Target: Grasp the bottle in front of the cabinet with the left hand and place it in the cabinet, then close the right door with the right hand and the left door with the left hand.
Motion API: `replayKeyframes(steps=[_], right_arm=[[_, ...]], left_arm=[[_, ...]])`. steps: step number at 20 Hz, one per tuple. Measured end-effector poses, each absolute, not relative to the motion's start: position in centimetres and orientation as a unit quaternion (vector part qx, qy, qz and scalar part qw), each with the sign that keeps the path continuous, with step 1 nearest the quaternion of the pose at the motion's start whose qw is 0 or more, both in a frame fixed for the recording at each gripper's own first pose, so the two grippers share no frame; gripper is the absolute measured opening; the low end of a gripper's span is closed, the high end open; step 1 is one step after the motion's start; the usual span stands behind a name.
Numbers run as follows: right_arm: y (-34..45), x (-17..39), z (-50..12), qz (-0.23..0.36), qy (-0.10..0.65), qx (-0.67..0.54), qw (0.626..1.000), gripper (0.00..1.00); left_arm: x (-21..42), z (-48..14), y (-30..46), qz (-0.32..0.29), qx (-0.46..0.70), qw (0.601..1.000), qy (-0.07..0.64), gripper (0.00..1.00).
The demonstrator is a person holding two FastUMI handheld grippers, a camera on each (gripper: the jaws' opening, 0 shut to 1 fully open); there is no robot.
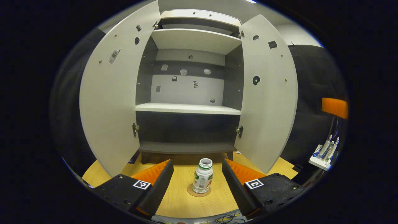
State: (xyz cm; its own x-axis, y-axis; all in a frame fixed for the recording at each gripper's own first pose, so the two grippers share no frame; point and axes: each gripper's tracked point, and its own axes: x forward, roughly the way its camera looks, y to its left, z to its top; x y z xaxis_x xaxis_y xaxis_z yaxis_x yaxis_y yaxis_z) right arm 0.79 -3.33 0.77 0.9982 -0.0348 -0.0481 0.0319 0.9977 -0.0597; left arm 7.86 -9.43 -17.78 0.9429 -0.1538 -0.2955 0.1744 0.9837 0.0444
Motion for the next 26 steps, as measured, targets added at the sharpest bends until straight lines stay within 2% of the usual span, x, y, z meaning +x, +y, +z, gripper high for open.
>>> replayKeyframes(steps=[2, 3, 10, 20, 21, 23, 24, 26], right_arm=[[-4.2, 1.0, 0.8, -0.024, 0.026, -0.032, 0.999, 0.96], [-4.5, 1.2, 0.9, -0.027, 0.027, -0.032, 0.999, 0.96], [-7.1, 2.3, 1.0, -0.051, 0.034, -0.042, 0.997, 0.96], [-10.5, 2.4, 0.5, -0.079, 0.048, -0.047, 0.995, 0.96], [-10.6, 2.5, 0.4, -0.079, 0.049, -0.049, 0.994, 0.90], [-10.7, 2.7, 0.3, -0.076, 0.051, -0.051, 0.994, 0.90], [-10.8, 2.9, 0.2, -0.074, 0.052, -0.051, 0.995, 0.90], [-10.7, 3.2, 0.3, -0.069, 0.053, -0.051, 0.995, 0.91]], left_arm=[[8.8, -20.3, -9.8, -0.086, 0.041, 0.982, 0.165, 0.93], [9.3, -21.5, -9.8, -0.083, 0.042, 0.980, 0.177, 0.95], [12.0, -28.8, -9.7, -0.073, 0.030, 0.966, 0.246, 0.96], [13.8, -34.0, -10.7, -0.089, 0.045, 0.952, 0.290, 0.96], [14.0, -34.2, -10.7, -0.087, 0.049, 0.951, 0.292, 0.96], [14.4, -34.6, -10.8, -0.088, 0.056, 0.949, 0.298, 0.95], [14.5, -34.5, -11.1, -0.095, 0.054, 0.948, 0.299, 0.92], [14.5, -34.0, -11.7, -0.104, 0.052, 0.946, 0.302, 0.72]])
